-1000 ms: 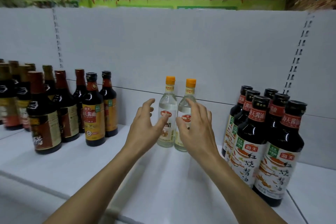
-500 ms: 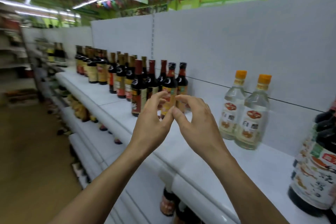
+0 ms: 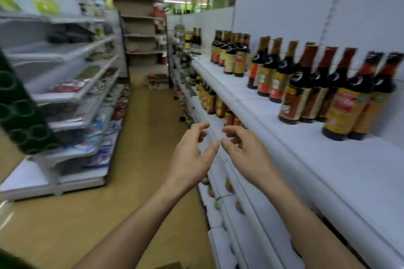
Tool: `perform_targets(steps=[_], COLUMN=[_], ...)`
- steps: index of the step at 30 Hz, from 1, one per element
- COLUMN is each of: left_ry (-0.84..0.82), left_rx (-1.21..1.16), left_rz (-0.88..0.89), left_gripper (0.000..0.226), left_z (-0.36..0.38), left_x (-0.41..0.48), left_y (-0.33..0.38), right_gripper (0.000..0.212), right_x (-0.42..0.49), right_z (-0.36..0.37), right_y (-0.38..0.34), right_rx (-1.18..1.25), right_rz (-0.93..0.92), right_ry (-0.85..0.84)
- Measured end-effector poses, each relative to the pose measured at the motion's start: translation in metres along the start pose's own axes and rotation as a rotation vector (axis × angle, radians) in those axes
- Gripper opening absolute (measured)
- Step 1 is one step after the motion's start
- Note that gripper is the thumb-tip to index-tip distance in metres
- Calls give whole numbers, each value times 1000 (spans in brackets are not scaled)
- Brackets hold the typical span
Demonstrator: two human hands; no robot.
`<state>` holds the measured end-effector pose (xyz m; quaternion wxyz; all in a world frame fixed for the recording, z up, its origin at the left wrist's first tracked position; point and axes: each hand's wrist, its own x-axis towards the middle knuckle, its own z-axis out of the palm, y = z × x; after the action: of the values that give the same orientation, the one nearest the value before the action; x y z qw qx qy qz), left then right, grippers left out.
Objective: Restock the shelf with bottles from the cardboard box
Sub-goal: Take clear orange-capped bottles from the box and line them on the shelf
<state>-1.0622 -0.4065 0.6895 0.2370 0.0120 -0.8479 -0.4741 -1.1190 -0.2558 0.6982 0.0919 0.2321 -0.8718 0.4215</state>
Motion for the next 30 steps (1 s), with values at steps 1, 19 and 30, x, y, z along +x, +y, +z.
perform_targets(steps=[1,19,30], left_ry=[10,-171,-260], left_rx=[15,94,62], left_rz=[-21,-513,-850], left_gripper=[48,49,41], left_z=[-10,-46,40], left_x=[-2,-75,-167], left_y=[-14,-249,-350], right_gripper=[34,39,35], right_x=[3,-28,-88], right_z=[18,249,342], right_y=[-3,53,162], right_rx=[6,-22,18], right_rz=[-1,257,448], right_ry=[-34,-513,-784])
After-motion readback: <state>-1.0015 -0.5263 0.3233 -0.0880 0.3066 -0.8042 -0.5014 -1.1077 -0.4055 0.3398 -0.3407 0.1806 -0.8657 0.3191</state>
